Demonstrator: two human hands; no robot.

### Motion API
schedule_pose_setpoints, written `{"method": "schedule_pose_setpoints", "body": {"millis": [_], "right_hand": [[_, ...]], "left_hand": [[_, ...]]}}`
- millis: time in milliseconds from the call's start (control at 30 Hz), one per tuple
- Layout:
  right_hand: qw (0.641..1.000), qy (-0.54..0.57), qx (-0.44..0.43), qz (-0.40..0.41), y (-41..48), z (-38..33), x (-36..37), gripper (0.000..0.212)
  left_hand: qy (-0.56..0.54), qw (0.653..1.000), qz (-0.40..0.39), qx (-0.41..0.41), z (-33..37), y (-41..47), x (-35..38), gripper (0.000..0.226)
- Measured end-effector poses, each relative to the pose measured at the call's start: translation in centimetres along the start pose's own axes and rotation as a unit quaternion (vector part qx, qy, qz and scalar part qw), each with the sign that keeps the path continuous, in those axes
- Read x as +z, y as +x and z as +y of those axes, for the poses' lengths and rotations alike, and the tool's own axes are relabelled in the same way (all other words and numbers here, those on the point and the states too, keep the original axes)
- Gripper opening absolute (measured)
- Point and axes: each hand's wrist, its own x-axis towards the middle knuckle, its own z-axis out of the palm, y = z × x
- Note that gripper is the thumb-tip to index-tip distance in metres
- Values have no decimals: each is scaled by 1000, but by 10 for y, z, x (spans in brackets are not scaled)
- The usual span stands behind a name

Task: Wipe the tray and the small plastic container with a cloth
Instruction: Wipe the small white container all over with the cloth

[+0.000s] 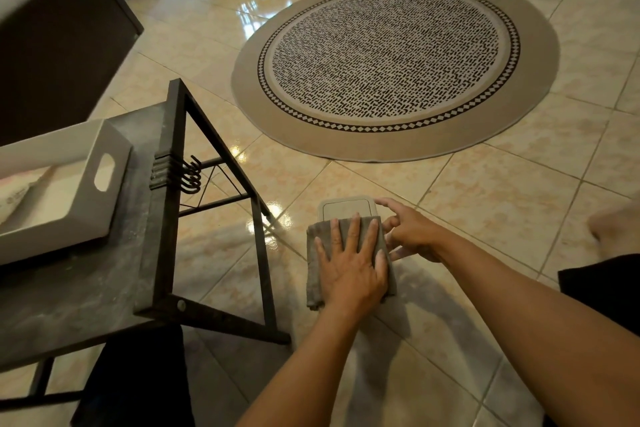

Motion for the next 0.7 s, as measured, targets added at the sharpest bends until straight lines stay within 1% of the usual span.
{"method": "schedule_pose_setpoints", "body": {"millis": [133, 267, 367, 533, 633, 700], "right_hand": [[1000, 2, -3, 0, -1, -1, 1, 91], [1000, 5, -11, 4, -1, 1, -1, 86], [1000, 1, -16, 3, 2, 1, 1, 85], [1000, -6, -16, -11, 0, -2, 2, 89], [1000, -12, -16, -10, -1, -3, 2, 88], [1000, -6, -16, -7, -1, -2, 2, 86]], "left_hand": [[-5, 1000, 0, -2, -10, 13, -8, 60], [-75, 996, 46, -9, -33, -5, 0, 61], [-65, 996, 60, 0, -37, -16, 7, 62], [-10, 999, 24, 35, -11, -2, 1, 62], [0, 1000, -1, 21, -15, 15, -6, 62], [-11, 1000, -2, 1, -23, 16, -10, 62]]}}
